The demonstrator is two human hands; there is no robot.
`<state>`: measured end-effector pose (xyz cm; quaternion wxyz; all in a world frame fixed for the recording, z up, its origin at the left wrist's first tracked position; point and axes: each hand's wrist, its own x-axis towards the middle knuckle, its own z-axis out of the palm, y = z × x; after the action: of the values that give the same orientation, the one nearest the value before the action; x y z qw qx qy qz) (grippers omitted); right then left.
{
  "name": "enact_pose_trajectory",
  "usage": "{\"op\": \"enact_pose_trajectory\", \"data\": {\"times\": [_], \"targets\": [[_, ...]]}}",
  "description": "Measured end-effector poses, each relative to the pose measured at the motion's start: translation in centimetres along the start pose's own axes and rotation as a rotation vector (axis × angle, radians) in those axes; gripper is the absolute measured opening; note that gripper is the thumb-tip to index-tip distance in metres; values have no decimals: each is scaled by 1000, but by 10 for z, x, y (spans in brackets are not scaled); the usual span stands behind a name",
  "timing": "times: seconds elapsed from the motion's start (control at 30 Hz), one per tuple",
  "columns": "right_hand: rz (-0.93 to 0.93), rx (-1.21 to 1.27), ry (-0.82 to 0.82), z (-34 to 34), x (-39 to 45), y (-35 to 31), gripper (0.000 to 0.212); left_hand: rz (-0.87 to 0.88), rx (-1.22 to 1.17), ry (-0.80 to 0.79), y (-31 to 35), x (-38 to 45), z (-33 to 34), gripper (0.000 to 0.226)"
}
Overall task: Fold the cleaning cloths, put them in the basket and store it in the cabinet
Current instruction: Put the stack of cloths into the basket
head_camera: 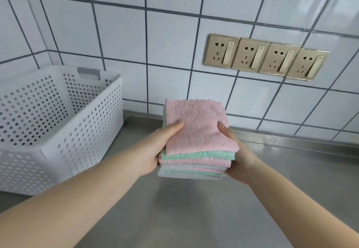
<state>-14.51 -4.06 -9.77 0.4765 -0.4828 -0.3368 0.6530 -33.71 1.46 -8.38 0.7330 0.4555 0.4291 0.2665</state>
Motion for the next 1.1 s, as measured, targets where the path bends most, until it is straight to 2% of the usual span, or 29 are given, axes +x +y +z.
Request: {"op": "enact_pose_trajectory", "data": {"times": [0.33,0.47,0.63,0.73,0.83,0.87,0.93,1.1], "targets": [[-81,-67,-133,78,-6,-105,60,67,14,75,124,-69,-23,32],[-62,-20,-221,126,20,-126,57,113,56,138,157,-84,-65,36],[-97,-31,-214,185,69,-127,59,139,57,177,182,-91,-133,40],[-114,2,-174,216,104,-119,61,141,55,182,194,-85,-177,37],[-77,58,-83,250,143,-104,67,91,-2,195,204,-71,-230,45],[-59,88,-62,263,157,-94,66,59,-7,192,204,-66,-249,39],[-22,147,-18,278,176,-77,63,-13,-20,201,202,-54,-276,25],[59,293,156,303,219,-35,45,-186,11,227,187,-17,-324,17]]}}
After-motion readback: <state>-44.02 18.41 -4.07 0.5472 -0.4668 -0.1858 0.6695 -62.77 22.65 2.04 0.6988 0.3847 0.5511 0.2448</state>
